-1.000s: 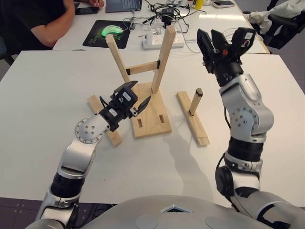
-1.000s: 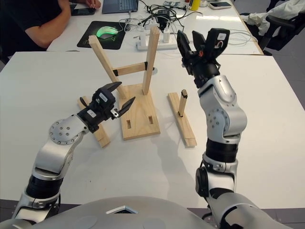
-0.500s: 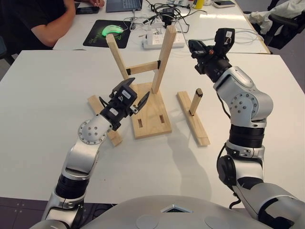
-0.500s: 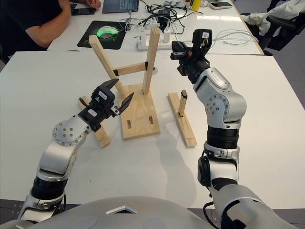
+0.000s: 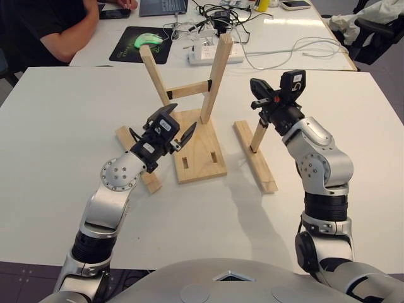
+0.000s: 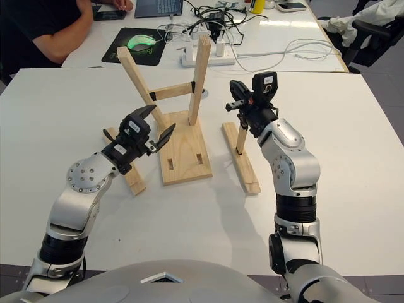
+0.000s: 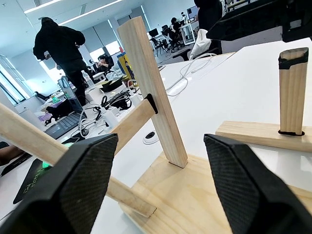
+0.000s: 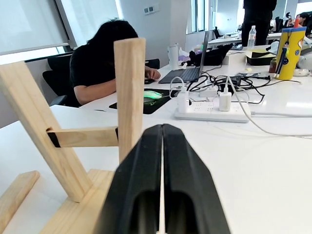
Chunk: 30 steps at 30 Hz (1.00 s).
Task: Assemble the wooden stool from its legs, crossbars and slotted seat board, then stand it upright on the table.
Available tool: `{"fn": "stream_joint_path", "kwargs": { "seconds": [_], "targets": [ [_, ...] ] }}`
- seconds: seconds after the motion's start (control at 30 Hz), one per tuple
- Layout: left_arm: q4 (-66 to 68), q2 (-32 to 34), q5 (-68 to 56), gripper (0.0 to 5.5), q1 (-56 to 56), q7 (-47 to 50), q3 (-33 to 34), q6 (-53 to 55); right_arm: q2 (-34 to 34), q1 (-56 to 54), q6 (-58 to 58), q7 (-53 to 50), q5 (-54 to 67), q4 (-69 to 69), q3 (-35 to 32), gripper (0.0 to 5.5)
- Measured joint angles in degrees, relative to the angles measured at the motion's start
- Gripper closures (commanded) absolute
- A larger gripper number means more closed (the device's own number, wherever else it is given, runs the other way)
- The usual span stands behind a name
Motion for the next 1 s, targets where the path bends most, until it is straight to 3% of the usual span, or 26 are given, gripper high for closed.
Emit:
{"fn": "stream_joint_path", "kwargs": {
  "seconds": [0.33, 0.57, 0.77, 1.0],
  "targets": [
    [0.3, 0.0, 0.0, 2.22, -0.5, -0.9, 0.1, -0.1, -0.8, -4.3, -4.4, -0.2, -3.9, -6.3, 1.6, 5.45],
    [0.1, 0.5, -0.4, 2.22, -0.5, -1.7, 0.6, 0.1, -4.5, 5.3, -3.1, 1.4, -8.6, -1.6, 6.1, 5.45],
    [0.1, 0.9, -0.8, 2.22, -0.6, -2.4, 0.9, 0.2, -1.2, 4.3, -2.5, 1.2, -5.6, -1.7, 4.1, 5.45],
    [0.5, 0.9, -0.9, 2.22, -1.0, -2.4, 1.1, 0.2, 0.5, -5.8, -5.1, -0.7, -3.3, -2.7, -1.6, 5.45]
  ]
}}
